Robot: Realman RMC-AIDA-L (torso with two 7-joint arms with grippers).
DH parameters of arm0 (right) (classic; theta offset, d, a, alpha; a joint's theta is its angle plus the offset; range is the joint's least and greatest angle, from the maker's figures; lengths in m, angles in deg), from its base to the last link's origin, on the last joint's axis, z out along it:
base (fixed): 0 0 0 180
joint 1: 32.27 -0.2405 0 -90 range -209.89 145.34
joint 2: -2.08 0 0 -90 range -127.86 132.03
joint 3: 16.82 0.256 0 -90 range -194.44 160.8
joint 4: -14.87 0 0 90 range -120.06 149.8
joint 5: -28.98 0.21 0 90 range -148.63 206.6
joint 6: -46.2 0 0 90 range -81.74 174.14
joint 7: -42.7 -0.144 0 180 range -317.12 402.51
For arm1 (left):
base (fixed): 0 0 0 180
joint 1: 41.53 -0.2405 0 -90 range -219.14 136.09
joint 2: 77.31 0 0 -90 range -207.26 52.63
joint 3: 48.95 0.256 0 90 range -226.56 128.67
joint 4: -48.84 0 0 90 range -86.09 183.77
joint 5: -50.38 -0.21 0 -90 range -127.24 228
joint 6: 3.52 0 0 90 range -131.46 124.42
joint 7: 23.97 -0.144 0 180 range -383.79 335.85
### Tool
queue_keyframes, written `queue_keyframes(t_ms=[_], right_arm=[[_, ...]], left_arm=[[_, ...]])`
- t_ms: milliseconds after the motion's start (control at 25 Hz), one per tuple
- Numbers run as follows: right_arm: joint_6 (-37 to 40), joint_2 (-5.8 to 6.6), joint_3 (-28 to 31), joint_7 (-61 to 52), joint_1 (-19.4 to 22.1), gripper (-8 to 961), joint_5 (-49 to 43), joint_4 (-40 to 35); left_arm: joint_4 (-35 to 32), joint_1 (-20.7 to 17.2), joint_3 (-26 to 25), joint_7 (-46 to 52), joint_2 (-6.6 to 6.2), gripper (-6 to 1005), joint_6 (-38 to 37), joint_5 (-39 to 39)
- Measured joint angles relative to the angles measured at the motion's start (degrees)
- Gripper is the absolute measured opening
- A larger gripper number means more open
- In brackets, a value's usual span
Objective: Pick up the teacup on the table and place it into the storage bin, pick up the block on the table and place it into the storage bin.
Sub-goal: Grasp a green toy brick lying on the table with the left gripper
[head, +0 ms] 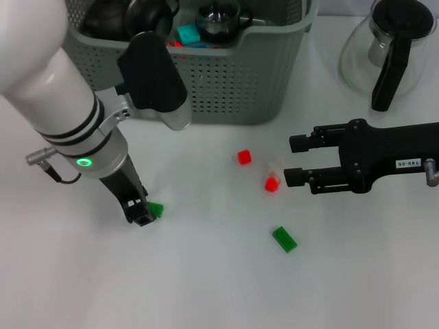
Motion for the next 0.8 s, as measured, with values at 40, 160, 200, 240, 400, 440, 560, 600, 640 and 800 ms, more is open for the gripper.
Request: queue_keyframes(t_ms=[40,160,200,240,400,440,560,600,640,800], right_arm=[[0.0,0.0,0.0,0.0,0.0,712,0.0,0.0],[0.0,0.0,0.0,-0.1,0.1,712,0.0,0.0],[0.0,0.0,0.0,-0.1,0.1,712,0.0,0.0],[0.0,0.0,0.0,0.0,0.1,712,0.0,0.0],[0.0,0.03,0.0,0.0,0.1,712,0.0,0.0],[0.0,0.05,0.0,0.0,0.1,712,0.0,0.0],[0.0,0.08,0.0,0.0,0.1,711,0.0,0.0],[0.0,0.09,0.0,0.0,0.1,711,0.0,0.0],[0.0,0.09,0.0,0.1,0.1,711,0.0,0.0],[0.0,0.09,0.0,0.1,0.1,711,0.0,0.0]], left_arm=[[0.6,0.2,0.2,0.2,-0.01,424,0.2,-0.1],[1.7,0.6,0.5,0.7,-0.07,423,0.6,-0.2],[1.8,0.6,0.6,0.8,-0.08,423,0.5,-0.3],[1.8,0.6,0.6,0.8,-0.09,423,0.3,-0.3],[1.4,0.7,0.9,1.3,-0.07,423,-1.0,-0.3],[1.1,0.7,1.0,1.4,-0.05,422,-1.5,-0.4],[0.2,0.6,1.3,1.6,0.06,422,-2.6,-0.2],[-0.1,0.5,1.4,1.7,0.07,422,-2.7,-0.1],[-0.4,0.4,1.4,1.9,0.07,422,-2.8,-0.1],[-0.8,0.3,1.5,2.4,0.09,421,-1.7,-0.1]])
